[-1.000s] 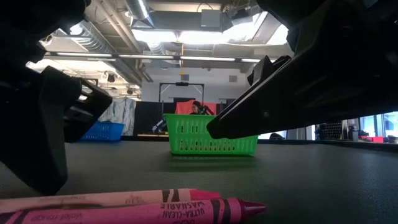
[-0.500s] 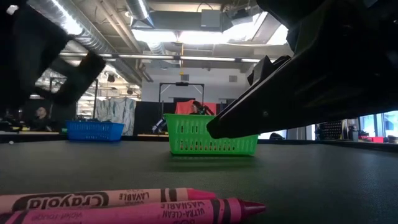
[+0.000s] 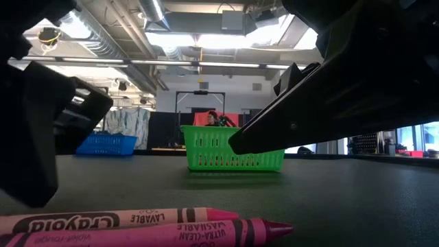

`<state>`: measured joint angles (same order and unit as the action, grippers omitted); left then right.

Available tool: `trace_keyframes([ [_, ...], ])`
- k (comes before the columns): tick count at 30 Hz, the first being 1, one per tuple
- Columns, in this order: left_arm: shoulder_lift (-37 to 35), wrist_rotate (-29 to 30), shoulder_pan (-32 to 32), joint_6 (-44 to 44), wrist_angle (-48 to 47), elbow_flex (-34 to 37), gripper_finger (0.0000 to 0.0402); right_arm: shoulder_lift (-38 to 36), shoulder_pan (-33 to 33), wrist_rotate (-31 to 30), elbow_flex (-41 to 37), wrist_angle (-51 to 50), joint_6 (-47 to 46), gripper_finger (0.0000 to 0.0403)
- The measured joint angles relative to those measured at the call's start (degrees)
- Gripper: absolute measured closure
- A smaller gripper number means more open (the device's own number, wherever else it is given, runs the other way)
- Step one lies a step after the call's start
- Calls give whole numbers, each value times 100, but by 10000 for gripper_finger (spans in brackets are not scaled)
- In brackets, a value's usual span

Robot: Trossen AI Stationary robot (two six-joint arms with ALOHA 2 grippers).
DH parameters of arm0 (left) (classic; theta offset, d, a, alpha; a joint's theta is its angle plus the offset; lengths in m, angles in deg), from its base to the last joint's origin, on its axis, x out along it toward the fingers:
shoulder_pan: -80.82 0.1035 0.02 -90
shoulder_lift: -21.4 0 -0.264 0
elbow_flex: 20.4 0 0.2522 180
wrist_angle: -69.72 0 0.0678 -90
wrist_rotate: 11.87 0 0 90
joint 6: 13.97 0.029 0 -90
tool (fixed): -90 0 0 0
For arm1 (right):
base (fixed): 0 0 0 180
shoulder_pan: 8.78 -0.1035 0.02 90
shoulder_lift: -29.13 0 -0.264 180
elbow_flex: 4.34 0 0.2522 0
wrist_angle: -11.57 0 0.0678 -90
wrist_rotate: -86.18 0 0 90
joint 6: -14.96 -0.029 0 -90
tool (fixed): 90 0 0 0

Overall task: Sort crayons
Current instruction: Put the pink crayon into the blue bin

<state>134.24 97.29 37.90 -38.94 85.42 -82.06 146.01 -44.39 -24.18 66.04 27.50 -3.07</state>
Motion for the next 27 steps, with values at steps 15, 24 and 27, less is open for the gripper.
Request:
trace_keyframes([
  [15,273,374,-3,59,88,-17,293,1,-1,0,0,6,-14,235],
  [24,283,1126,24,114,-51,-7,349,2,-1,0,0,7,-14,235],
  [27,283,1138,69,114,-53,-7,368,1,0,1,0,4,-14,235],
])
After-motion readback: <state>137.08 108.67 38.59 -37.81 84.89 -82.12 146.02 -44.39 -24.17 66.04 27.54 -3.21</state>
